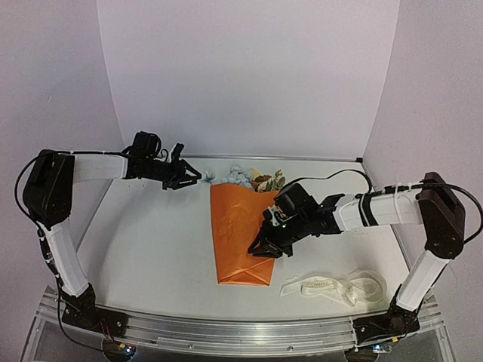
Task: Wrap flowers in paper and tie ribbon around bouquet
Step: Pick up the ribbon from the corner of the board.
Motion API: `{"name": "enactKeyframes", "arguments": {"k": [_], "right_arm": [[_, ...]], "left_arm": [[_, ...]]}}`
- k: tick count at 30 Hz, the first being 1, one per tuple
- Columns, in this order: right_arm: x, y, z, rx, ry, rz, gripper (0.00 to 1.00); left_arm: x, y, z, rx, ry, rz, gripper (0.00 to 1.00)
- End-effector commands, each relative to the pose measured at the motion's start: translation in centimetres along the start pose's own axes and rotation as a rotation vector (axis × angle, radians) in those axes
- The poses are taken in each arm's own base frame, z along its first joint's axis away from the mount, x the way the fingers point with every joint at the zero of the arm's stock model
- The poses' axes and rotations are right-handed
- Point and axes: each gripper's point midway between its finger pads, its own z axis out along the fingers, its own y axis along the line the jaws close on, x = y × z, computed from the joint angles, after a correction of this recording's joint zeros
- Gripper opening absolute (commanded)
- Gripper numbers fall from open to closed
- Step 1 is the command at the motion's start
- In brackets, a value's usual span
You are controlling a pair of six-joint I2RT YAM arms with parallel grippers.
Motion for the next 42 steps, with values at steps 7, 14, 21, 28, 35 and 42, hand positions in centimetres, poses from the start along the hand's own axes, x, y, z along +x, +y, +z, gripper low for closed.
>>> {"name": "enactKeyframes", "arguments": {"k": [7, 14, 21, 28, 35, 42], "right_arm": [[1.4, -5.1, -2.9, 0.147, -0.006, -0.020, 0.28], [4.6, -10.1, -6.9, 0.323, -0.007, -0.082, 0.43], [7.6, -13.9, -10.3, 0.575, 0.063, -0.298, 0.54], [5.9, -18.0, -14.9, 0.827, -0.065, -0.410, 0.57], [6.0, -20.8, -15.9, 0.889, -0.080, -0.441, 0.57], [6.5, -20.4, -12.8, 0.775, 0.011, -0.452, 0.47]], "left_arm": [[11.3, -1.2, 0.6, -0.136, 0.080, 0.032, 0.32], [15.5, -2.1, 1.3, -0.151, 0.155, 0.061, 0.32], [17.4, -3.8, 2.7, -0.135, 0.191, 0.122, 0.32], [17.9, -4.5, 3.3, -0.138, 0.208, 0.148, 0.33], [17.9, -5.1, 3.1, -0.126, 0.217, 0.165, 0.33], [17.7, -5.7, 2.8, -0.120, 0.209, 0.176, 0.33]]}}
